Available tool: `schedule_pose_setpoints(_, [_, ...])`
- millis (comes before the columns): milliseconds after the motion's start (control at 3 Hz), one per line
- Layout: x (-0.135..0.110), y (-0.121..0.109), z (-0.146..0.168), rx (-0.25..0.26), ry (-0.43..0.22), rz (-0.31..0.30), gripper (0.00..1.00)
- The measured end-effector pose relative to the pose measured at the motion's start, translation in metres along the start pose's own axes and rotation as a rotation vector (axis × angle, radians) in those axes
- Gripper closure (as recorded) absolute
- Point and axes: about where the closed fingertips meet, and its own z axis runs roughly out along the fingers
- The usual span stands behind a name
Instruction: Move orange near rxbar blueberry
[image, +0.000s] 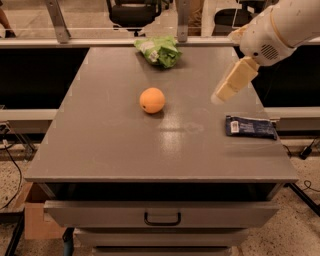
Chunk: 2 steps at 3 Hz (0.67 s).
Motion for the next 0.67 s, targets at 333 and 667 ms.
schedule_pose_setpoints(333, [-0.003, -0.004, 0.002, 0.016, -0.008, 0.011, 0.00])
schedule_pose_setpoints(667, [-0.006, -0.010, 0.019, 0.015, -0.030, 0.026, 0.00])
